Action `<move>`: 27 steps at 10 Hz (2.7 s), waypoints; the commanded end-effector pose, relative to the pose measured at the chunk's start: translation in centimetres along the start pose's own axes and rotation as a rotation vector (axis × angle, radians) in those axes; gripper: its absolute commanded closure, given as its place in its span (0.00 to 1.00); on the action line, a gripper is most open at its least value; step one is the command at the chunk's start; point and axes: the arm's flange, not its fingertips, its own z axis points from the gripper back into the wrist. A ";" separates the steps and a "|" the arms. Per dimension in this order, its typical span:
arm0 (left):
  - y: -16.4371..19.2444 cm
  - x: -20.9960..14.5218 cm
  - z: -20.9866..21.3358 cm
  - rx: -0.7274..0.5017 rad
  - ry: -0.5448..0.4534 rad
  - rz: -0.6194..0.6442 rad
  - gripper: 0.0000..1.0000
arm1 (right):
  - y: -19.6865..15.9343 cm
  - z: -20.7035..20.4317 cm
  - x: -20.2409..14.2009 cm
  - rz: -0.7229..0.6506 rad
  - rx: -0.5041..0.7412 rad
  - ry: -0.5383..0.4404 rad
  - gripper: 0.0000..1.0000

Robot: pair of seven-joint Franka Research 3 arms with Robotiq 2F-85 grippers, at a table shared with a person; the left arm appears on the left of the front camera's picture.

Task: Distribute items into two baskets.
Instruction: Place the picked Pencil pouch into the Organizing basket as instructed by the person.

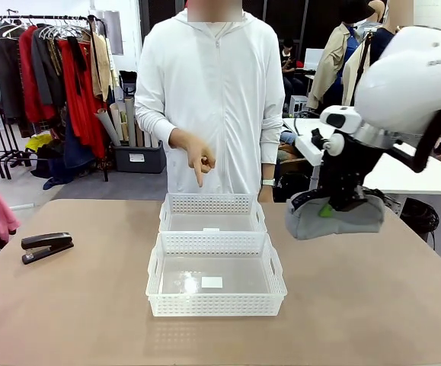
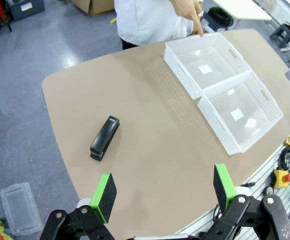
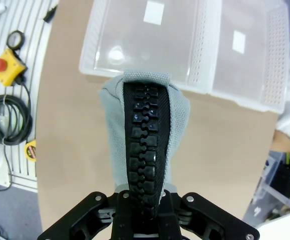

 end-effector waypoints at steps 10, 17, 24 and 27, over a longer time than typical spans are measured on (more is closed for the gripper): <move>-0.1 0.0 -0.1 -0.004 -0.002 -0.001 0.00 | -8.8 -5.3 10.6 0.047 -0.033 -0.039 1.00; -0.1 0.0 -0.1 -0.004 -0.002 -0.001 0.00 | -16.1 -8.7 15.5 0.024 -0.090 -0.022 1.00; -0.1 0.0 -0.1 -0.004 -0.002 -0.001 0.00 | -19.9 -14.0 17.2 -0.044 -0.166 0.004 1.00; -0.1 0.0 -0.1 -0.004 -0.002 -0.001 0.00 | -20.3 -16.2 16.4 -0.038 -0.195 -0.008 1.00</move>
